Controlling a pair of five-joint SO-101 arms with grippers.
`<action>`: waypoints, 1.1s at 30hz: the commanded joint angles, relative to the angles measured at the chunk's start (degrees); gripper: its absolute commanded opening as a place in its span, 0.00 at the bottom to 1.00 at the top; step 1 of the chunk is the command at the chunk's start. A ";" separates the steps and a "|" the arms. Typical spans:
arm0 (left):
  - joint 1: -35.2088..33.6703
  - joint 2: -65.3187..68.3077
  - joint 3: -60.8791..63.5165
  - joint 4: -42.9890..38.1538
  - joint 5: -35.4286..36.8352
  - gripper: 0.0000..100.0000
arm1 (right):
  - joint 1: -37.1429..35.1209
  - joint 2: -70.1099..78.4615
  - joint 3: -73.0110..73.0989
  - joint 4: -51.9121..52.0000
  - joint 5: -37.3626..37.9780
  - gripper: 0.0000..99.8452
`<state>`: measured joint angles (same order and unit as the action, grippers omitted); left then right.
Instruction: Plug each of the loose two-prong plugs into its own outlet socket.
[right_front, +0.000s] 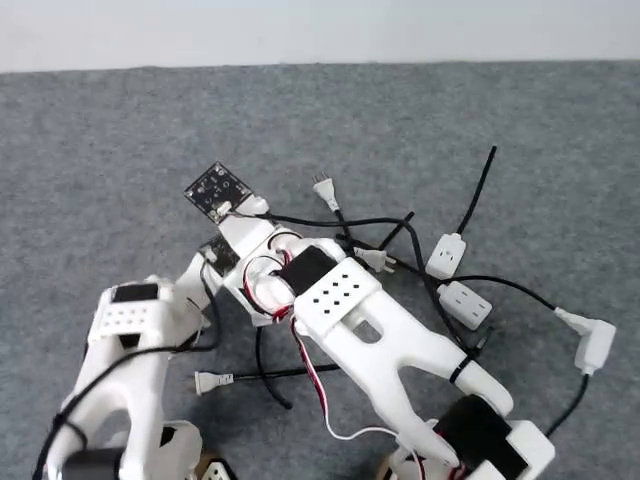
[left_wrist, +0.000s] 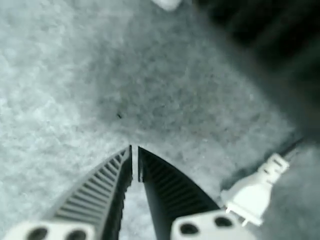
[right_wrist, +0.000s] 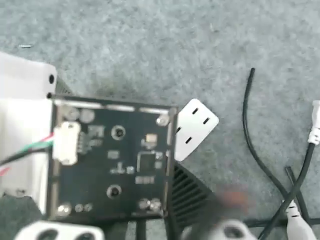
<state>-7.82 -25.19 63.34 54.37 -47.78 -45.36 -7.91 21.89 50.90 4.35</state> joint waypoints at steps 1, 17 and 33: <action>-0.09 -6.07 1.89 -5.01 4.92 0.01 | 0.31 -2.15 -3.16 -0.40 0.53 0.01; -3.52 -6.95 1.71 -8.35 18.81 0.01 | 5.41 -3.03 -11.43 0.92 0.26 0.22; -5.71 -6.95 1.71 -9.41 18.99 0.01 | 8.92 0.13 -3.87 2.68 -21.98 0.05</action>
<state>-13.19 -30.90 66.86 46.55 -29.67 -37.27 -7.91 15.74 57.49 -15.87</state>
